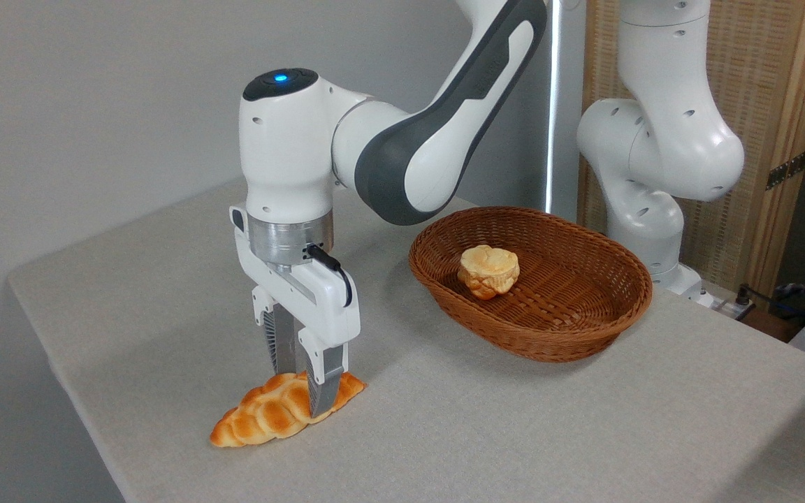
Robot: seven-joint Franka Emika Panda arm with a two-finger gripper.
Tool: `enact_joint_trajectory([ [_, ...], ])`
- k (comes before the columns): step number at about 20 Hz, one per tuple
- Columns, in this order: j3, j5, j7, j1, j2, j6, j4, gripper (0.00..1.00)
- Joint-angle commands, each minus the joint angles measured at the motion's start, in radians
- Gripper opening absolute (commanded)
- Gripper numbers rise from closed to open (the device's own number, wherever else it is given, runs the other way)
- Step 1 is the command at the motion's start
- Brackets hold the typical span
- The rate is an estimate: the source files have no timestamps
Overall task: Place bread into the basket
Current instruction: 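Close the gripper on the middle of the braided roll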
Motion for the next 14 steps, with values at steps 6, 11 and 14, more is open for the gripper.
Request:
enact_joint_trajectory([
  [6,0.000,0.002,0.015,0.002,0.001,0.017,-0.008,0.54],
  [11,0.000,-0.006,0.008,0.002,-0.008,-0.040,-0.007,0.53],
  [14,0.003,-0.012,0.006,0.003,-0.016,-0.058,-0.005,0.47],
])
